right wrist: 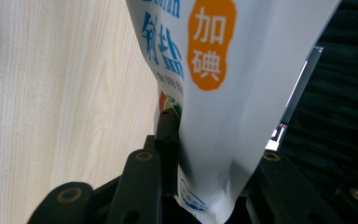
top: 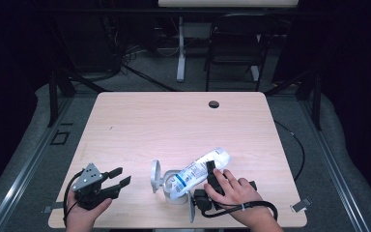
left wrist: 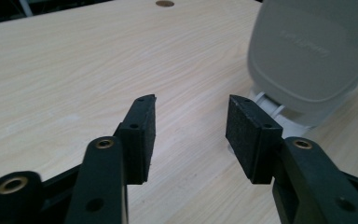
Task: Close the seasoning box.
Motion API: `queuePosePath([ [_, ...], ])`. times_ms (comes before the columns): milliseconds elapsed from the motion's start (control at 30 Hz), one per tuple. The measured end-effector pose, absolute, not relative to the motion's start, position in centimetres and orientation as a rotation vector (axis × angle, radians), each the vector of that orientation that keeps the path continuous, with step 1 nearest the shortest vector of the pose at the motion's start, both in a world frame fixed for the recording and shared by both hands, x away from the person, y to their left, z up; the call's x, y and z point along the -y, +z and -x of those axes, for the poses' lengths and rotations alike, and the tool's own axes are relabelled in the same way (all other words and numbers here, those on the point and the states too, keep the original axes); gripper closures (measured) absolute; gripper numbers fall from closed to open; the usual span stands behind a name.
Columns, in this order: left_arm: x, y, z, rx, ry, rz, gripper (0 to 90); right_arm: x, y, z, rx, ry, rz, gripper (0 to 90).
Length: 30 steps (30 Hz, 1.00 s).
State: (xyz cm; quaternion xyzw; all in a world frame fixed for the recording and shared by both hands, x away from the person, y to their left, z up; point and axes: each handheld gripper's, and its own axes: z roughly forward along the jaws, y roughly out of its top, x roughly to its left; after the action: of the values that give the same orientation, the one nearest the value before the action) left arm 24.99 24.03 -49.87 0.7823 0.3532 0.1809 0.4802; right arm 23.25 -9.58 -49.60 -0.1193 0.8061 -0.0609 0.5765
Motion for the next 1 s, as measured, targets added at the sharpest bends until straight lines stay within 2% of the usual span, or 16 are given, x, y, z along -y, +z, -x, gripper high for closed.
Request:
queuePosePath([
  [100, -23.6, -48.8, -24.2, -0.819, 0.460, -1.900, 57.6, 9.6, -49.6, -23.3, -1.893, -0.134, 0.276, 71.9],
  [300, -22.2, -47.0, -22.8, -0.743, 0.459, -1.897, 57.5, 9.6, -49.6, -23.3, -1.897, -0.130, 0.273, 72.0],
  [467, -20.7, -47.0, -22.3, -0.708, 0.439, -1.923, 62.1, 9.6, -49.6, -23.5, -1.899, -0.128, 0.274, 72.1],
  [1000, -17.4, -46.8, -20.4, -0.595, 0.411, -2.010, 62.1, 9.4, -49.5, -23.6, -1.911, -0.138, 0.274, 72.3],
])
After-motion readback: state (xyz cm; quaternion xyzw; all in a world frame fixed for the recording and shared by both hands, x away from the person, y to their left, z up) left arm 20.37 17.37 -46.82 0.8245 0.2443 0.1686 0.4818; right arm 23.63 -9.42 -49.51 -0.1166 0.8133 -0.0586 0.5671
